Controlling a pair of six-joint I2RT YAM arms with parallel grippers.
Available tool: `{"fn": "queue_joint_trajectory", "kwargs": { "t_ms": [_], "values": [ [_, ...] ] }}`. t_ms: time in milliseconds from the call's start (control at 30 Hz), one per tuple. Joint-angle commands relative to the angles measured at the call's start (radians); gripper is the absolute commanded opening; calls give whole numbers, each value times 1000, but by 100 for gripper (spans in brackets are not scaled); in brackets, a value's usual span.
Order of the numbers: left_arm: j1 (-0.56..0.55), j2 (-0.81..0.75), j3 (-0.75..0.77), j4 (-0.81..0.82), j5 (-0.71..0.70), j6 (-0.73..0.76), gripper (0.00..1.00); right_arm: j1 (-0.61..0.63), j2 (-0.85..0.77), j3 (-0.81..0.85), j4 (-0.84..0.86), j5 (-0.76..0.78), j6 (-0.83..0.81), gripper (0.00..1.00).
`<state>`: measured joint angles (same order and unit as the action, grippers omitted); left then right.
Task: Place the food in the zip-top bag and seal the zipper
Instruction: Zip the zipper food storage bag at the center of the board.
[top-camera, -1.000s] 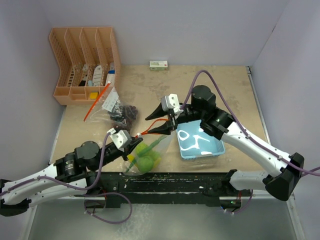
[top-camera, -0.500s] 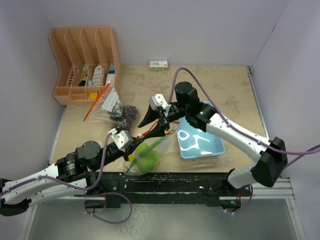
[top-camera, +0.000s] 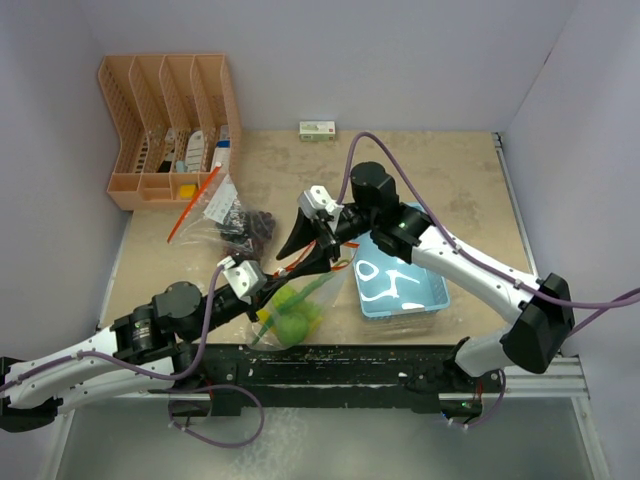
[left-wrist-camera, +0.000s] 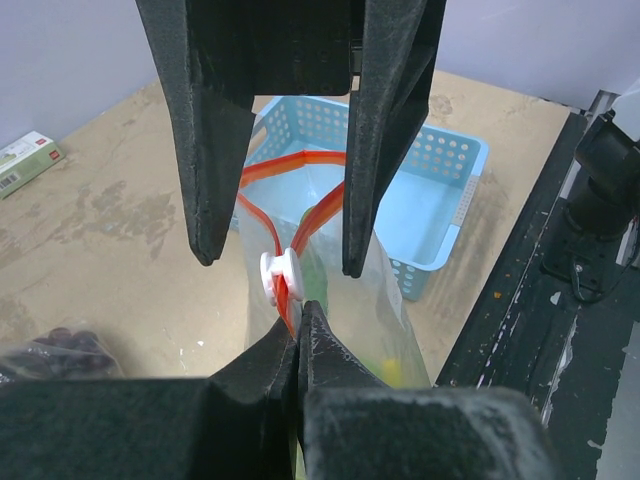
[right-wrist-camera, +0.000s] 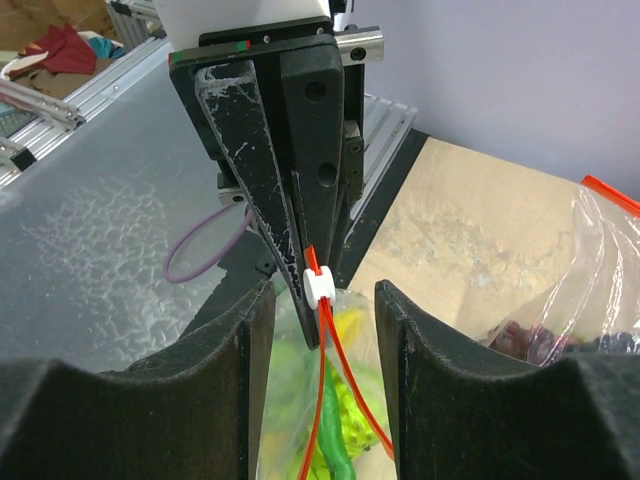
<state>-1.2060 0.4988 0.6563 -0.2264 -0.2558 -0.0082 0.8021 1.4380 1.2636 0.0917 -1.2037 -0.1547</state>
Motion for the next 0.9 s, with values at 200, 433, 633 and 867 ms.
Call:
{"fn": "queue_joint_trajectory", "kwargs": {
  "t_ms": [200,433,633,867],
  "values": [
    [0,3,3,38,-14,-16,0,0,8,54,60,-28,61,41],
    [1,0,3,36,-25,-19,0,1,9,44,49,-30,65,37],
    [0,0,4,35,-29,-21,0,3,10,37,44,-27,70,47],
    [0,4,7,32,-33,-23,0,13,23,35,44,-14,81,47]
  ]
}}
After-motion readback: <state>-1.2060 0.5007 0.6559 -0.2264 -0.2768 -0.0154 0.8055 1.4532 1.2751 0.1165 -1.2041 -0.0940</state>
